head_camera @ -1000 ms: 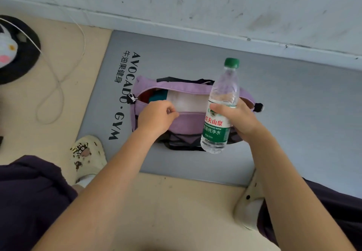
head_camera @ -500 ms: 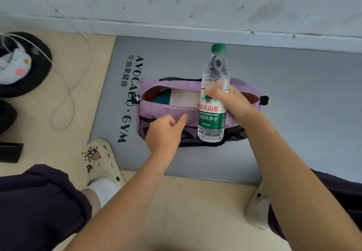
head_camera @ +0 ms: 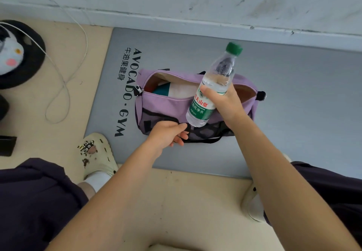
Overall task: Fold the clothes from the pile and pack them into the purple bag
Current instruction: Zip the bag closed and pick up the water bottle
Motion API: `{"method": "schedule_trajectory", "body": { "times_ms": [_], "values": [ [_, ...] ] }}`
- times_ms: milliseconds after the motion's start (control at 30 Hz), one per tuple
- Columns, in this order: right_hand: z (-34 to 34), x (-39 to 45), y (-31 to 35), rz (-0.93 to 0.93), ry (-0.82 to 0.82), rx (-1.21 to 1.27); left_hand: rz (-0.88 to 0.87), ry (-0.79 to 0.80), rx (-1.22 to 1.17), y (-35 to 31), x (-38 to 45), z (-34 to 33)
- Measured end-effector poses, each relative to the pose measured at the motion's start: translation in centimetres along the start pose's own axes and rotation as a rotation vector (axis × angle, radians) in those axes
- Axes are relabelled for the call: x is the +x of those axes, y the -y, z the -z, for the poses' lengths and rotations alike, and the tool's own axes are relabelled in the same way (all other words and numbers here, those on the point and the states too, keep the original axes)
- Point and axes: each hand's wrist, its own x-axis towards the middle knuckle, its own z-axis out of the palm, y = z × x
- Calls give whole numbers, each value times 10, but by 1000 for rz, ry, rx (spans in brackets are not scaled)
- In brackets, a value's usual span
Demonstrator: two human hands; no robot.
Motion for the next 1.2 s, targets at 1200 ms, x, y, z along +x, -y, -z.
{"method": "schedule_trajectory", "body": {
  "times_ms": [1200],
  "values": [
    [-28, -46, -28, 161, 8, -1064, -472, -76, 433, -29, 22, 44]
  ]
}}
